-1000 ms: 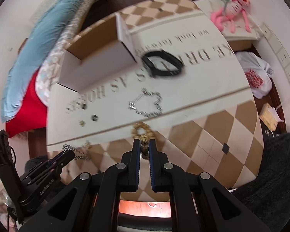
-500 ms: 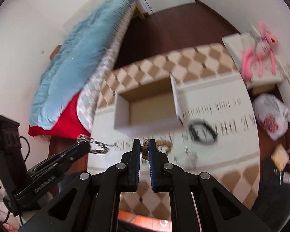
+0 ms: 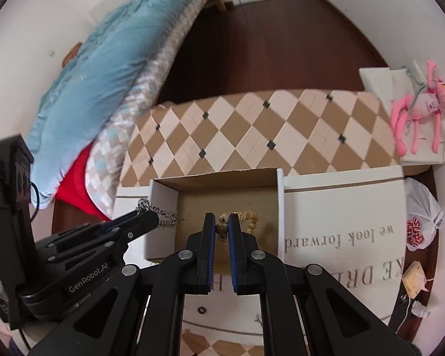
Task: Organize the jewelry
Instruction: 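Carry both held pieces into the white box and open both grippers, then lift both grippers out of the box and back over the table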
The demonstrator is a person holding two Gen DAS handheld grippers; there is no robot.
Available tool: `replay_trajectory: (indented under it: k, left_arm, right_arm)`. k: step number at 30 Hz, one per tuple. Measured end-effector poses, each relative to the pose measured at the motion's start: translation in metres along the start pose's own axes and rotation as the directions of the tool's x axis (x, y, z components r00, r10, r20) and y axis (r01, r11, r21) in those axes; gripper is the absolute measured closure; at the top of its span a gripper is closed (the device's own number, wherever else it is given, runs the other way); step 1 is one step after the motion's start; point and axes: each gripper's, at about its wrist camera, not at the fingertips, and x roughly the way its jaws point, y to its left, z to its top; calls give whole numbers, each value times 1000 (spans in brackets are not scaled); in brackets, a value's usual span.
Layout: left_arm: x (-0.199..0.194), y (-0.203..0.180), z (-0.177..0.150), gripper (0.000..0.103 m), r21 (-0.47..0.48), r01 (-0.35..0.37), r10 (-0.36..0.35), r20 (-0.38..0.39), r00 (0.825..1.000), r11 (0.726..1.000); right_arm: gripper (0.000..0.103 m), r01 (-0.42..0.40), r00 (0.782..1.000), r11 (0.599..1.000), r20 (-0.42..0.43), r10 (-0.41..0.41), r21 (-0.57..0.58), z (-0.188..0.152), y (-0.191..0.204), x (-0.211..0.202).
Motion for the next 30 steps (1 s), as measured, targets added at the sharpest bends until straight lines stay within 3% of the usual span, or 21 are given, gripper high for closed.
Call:
replay_trajectory:
  k: [2,4,5,6,8,10,12,13,16,18,21,30]
  left_arm:
    - [2,1,7,82,-2,-44,44,-7,999,999]
    - [-1,1,11,37,5,-76,76,3,997,997]
    - [-6,2,11,34,1,-82,82,32,996,997]
    - [-10,3,11,33,2,-94,94,54,994,996]
    - [-15,1,9,32,19,-146,143,87,986,989]
    - [-18,1,4,19,27,-204,199,117,973,979]
    - [-18,2,-5,10,28,-239,233,146,961,970]
    - [-16,4,-10,2,26,-243,237,150,960,970]
    - [-8,5,-23,0,32,-287,280,151,948,957]
    - [-3,7,-31,0,32,-298,290,151,945,954]
    - [0,8,-40,0,30,-311,303,154,940,950]
    - [-17,5,-63,0,14,-295,288,183,940,955]
  right_arm:
    - [93,-7,999,1000,-51,7,16,6,-7,13]
    - [81,-11,996,999,-87,14,37,7,-14,20]
    - [61,8,997,999,-82,-5,36,6,-17,20]
    - [50,12,997,999,-73,-10,31,5,-18,18]
    - [47,77,996,997,-51,-77,5,0,-21,12]
    - [38,147,989,989,-27,-148,-29,-6,-20,9]
    - [15,222,975,973,-9,-223,-63,-13,-20,9]
    - [11,255,967,964,0,-256,-78,-18,-20,10]
    - [6,331,943,937,13,-332,-109,-31,-20,18]
    - [1,354,935,927,22,-354,-122,-40,-19,23]
    - [1,370,929,919,36,-369,-134,-48,-16,26]
    - [1,358,933,927,84,-350,-111,-61,-5,5]
